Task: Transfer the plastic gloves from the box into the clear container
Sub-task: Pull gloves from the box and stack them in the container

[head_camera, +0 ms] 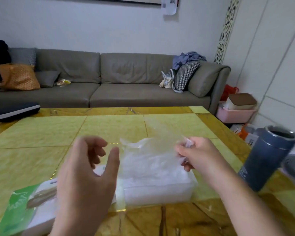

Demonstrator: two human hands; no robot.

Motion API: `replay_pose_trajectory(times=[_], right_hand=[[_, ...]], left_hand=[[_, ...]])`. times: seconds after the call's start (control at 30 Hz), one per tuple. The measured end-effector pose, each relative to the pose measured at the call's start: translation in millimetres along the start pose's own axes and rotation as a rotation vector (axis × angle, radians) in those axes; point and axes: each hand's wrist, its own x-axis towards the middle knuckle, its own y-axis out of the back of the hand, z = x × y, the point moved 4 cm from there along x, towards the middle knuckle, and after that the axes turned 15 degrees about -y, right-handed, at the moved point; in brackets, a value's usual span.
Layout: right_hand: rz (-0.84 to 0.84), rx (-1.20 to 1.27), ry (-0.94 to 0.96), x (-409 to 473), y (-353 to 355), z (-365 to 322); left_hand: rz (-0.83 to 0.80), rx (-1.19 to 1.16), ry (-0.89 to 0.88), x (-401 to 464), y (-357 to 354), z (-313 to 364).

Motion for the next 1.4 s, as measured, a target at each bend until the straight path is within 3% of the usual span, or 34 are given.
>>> replay_pose_trajectory(times=[0.03,0.1,0.17,0.27,0.53,0.67,0.77,0.9,1.03,1.17,1.3,1.4], right_hand=[[0.000,-0.048,-0.002,3,-1,2],[-0.015,-0.132,-0.007,7,-6,7],[-0.008,-0.223,0.000,11,-11,9],[0.040,-0.347,0.011,16,-13,13],[0.298,-0.715,0.126,17,-4,15],[0.328,-0.901,0.099,6,-5,7],[0.359,-0.975,0.221,-10,-13,-8],[0.180,-0.897,0.422,-26,-39,-17],[0.035,-1.041,0.238,-22,-56,2],[0.093,-1.146,0.136,-11,-56,13],[0.043,-1.219,0.049,-5,-59,17],[-0.007,-1.273,-0.035,2,-60,16]], left_hand=[[-0.061,0.075,-0.172,4,-6,15],[-0.379,0.118,-0.345,3,-41,30],[-0.674,0.188,-0.245,-5,-79,19],[-0.934,0.360,-0.107,-14,-112,-13],[-1.315,0.326,0.135,-6,-131,-44],[-1.385,0.350,0.152,-7,-139,-41],[-1.350,0.355,0.148,-7,-144,-38],[-1.329,0.408,0.106,-8,-146,-35],[-1.341,0.371,0.090,-8,-145,-33],[-1.301,0.330,0.124,-10,-137,-32],[-1.251,0.547,0.008,-6,-132,-23],[-1.276,0.625,0.030,-6,-135,-20]])
